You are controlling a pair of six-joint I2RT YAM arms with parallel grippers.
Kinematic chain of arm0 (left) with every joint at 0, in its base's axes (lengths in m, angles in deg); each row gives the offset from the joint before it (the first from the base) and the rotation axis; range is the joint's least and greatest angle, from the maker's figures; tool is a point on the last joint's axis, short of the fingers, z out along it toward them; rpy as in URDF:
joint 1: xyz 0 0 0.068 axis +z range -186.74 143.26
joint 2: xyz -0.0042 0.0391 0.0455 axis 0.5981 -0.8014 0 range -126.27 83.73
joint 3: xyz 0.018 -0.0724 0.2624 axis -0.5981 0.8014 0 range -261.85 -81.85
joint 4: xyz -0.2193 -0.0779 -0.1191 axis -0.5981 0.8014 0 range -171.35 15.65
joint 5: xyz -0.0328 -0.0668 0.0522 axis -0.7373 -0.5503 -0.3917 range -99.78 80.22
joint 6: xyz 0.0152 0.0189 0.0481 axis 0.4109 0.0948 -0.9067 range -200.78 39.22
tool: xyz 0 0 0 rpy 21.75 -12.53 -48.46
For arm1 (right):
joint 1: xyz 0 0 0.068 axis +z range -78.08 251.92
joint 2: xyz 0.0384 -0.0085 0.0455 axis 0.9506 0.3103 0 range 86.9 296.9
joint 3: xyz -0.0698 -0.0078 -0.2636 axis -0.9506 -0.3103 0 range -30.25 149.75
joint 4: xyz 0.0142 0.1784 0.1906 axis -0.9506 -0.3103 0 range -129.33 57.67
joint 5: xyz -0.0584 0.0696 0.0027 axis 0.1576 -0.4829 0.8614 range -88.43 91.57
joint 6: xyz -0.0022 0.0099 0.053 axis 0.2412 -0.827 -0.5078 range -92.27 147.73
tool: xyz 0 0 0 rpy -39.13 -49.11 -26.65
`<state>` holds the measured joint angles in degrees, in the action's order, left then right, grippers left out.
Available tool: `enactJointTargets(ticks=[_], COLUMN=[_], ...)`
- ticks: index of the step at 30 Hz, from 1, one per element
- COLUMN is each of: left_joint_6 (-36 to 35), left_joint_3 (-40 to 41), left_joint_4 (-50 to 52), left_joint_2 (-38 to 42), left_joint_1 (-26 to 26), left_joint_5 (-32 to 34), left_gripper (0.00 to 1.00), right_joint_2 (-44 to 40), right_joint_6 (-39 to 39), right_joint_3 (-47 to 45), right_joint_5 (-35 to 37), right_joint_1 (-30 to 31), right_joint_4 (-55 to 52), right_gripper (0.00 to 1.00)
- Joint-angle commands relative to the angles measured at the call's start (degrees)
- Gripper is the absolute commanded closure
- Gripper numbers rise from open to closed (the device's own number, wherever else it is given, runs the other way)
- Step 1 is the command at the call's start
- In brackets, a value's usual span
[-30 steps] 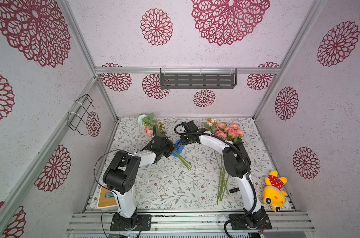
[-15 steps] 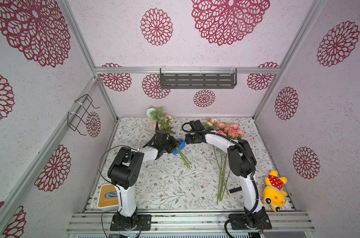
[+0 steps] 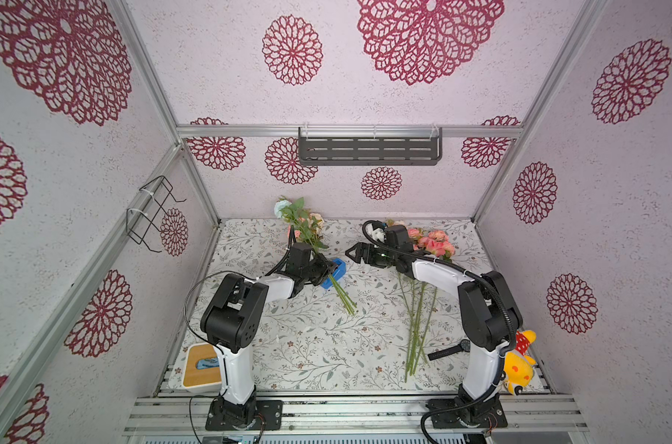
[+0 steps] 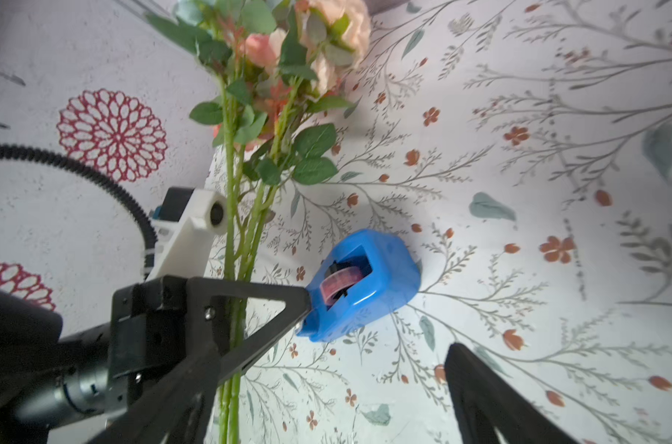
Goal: Wrap bouquets with tape
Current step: Wrap the tape around the bouquet.
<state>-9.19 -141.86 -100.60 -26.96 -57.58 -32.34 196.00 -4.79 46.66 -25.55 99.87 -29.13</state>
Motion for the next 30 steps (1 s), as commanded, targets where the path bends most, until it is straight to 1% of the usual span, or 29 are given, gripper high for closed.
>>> enactJointTargets(ticks=[1, 5, 7, 9, 10, 12, 13, 16, 19, 21, 23, 24, 25, 26, 27, 28, 30], left_joint_6=[-0.77, -0.95, -0.46, -0.36, -0.4, -0.19, 0.33, 1.96, 1.73, 1.79, 1.81, 1.66, 1.3, 1.04, 0.74, 0.5, 0.05], left_joint_3=[0.24, 0.13, 0.46, 0.68, 0.68, 0.69, 0.77, 1.21, 1.3, 1.22, 1.21, 1.23, 1.29, 1.38, 1.47, 1.63, 1.9], left_joint_4=[-3.52, -3.77, -4.41, -4.84, -4.68, -4.73, -5.08, -7.26, -7.13, -7.17, -6.74, -6.12, -5.66, -5.62, -5.65, -5.65, -4.84], left_joint_2=[0.12, 0.39, 0.57, 0.74, 0.83, 0.75, 0.59, 0.07, 0.17, 0.13, 0.13, 0.29, 0.47, 0.63, 0.83, 0.98, 1.56], left_joint_1=[0.43, 0.42, 0.43, 0.51, 0.46, 0.46, 0.48, 0.65, 0.67, 0.79, 0.76, 0.8, 0.8, 0.8, 0.82, 0.93, 1.11], left_joint_5=[0.2, 0.24, 0.41, 0.48, 0.51, 0.44, 0.42, 0.16, 0.72, 0.68, 0.75, 1.0, 1.2, 1.29, 1.21, 1.21, 1.91], left_gripper=[1.0, 1.0, 1.0, 1.0, 1.0, 1.0, 1.0, 1.0, 1.0, 1.0, 1.0, 1.0, 1.0, 1.0, 0.97, 0.88, 0.77], right_joint_2=[-3.42, -1.6, 0.12, 0.74, 1.05, 1.99, 2.33, 1.94, 2.17, 2.09, 1.78, 1.73, 1.69, 1.64, 1.57, 1.32, 1.0], right_joint_6=[1.26, 0.4, -0.47, -0.72, -0.2, 1.06, 1.14, 1.11, 2.7, 2.79, 3.94, 5.17, 6.75, 8.6, 11.39, 14.24, 16.6], right_joint_3=[0.2, 0.21, 0.19, -0.64, -0.76, -0.36, -0.57, -2.79, -2.75, -3.32, -3.08, -2.44, -1.42, -0.28, 1.27, 2.18, 3.2], right_joint_5=[-3.93, -5.82, -7.62, -7.35, -6.77, -6.57, -6.4, -5.77, -4.71, -4.24, -3.07, -1.83, -0.13, 2.39, 6.41, 10.67, 16.73], right_joint_1=[3.2, 6.07, 6.87, 7.62, 7.99, 8.48, 8.68, 8.96, 9.23, 9.32, 9.49, 9.74, 10.04, 10.55, 11.6, 12.8, 14.34], right_joint_4=[-3.34, -2.86, -1.85, -0.68, -0.84, -1.96, -2.15, -0.83, -2.65, -2.33, -3.11, -4.67, -6.96, -9.59, -13.24, -15.55, -18.07], right_gripper=[0.12, 0.2, 0.26, 0.32, 0.36, 0.46, 0.49, 0.55, 0.58, 0.68, 0.82, 0.91, 0.97, 1.0, 1.0, 1.0, 1.0])
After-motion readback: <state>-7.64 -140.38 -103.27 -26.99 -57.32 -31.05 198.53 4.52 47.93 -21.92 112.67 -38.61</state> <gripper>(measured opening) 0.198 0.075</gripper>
